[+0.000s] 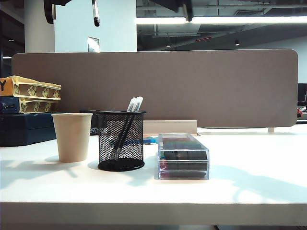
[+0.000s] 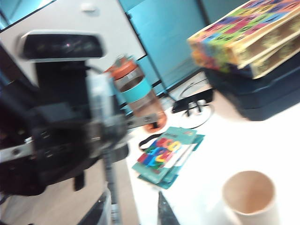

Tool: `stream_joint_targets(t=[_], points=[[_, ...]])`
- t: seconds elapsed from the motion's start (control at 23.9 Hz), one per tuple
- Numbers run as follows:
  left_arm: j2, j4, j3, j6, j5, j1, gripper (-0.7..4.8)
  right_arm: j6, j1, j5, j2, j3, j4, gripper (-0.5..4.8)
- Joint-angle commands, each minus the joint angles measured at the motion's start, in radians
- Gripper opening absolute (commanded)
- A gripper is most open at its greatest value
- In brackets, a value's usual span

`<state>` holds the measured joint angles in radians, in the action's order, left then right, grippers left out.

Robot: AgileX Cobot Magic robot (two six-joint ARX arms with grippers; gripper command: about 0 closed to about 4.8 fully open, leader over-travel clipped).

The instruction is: Pick up one pen and put it in the pen container.

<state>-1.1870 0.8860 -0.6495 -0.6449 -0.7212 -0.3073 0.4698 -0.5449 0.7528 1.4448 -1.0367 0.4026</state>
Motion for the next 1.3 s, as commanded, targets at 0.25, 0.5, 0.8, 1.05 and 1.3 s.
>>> stream_joint_targets(t=[0.25,0.5,0.8,1.05,1.3], points=[[0.0,-0.079,-0.004,0.208,0.035,0.0,0.17,-0.006,0.106,0.007,-0.004,-0.004,-0.068,1.22],[-0.052,-0.083,-0.013,0.257,0.045,0.0,0.17,-0.011,0.146,0.032,-0.004,-0.003,-0.085,1.22],[-0.145,-0.084,-0.055,0.338,0.051,0.0,0.16,-0.134,0.175,0.034,-0.004,-0.003,-0.165,1.22],[-0.222,-0.076,-0.066,0.41,0.055,0.0,0.17,-0.226,0.203,0.03,-0.004,-0.002,-0.245,1.22],[-0.296,-0.021,-0.074,0.428,0.055,0.0,0.17,-0.239,0.221,0.031,-0.004,-0.002,-0.25,1.21]])
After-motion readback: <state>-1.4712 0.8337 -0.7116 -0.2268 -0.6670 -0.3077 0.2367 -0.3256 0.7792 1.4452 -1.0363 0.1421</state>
